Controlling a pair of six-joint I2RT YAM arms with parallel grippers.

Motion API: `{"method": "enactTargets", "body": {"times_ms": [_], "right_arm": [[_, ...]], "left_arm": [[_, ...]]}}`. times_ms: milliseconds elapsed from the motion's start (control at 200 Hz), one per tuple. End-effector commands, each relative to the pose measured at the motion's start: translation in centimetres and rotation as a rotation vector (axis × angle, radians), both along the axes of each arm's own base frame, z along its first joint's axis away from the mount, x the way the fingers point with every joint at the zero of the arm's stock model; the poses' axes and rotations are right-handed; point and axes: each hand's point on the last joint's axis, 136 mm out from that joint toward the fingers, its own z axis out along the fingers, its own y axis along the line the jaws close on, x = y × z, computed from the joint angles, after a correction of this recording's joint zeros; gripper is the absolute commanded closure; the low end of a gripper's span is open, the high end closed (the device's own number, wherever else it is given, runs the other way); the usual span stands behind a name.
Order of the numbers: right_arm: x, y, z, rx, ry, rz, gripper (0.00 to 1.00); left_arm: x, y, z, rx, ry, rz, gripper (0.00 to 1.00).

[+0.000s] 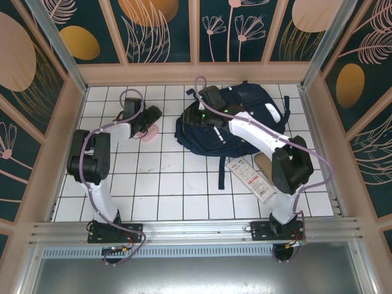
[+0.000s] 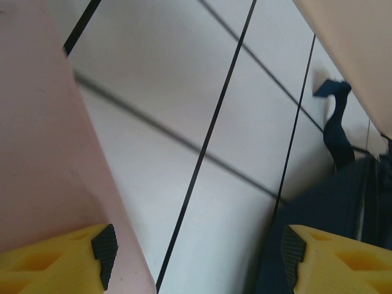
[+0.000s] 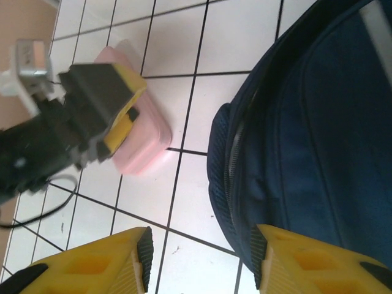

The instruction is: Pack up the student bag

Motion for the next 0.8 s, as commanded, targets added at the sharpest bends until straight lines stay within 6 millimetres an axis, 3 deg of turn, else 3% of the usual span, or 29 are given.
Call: {"method": "enactTargets", "body": {"times_ms": [0,155,265,440,615,795], "right_arm": [[-0.1,2.6,-0.3,0.018,0.003,0.070,0.52],[0.0,5.7,-1.7,0.033,0.022,0.135,0.51],[0.4,8.2,-2.9,0.041,0.033,0.183,0.51],[1.2,11.9,-4.9,0.024,0.010,0.243,0.50],[2.5,14.3,-7.6,-0.002,-0.034,0.260,0.49],[3.3,16.2,-10.8,0.002,-0.029,0.279,0.50]], "left_arm": [[-3.2,-0.3,0.1,-0.054,0.038,0.000,0.26],[-5.9,1.0,3.3,0.021,-0.005,-0.010,0.22],[-7.0,3.4,4.0,0.132,-0.002,0.024,0.19],[-8.6,7.1,1.1,0.184,0.076,0.074,0.20],[-9.2,7.5,-1.9,0.156,0.114,0.072,0.21],[-9.2,7.3,-3.2,0.111,0.113,0.062,0.22]]}}
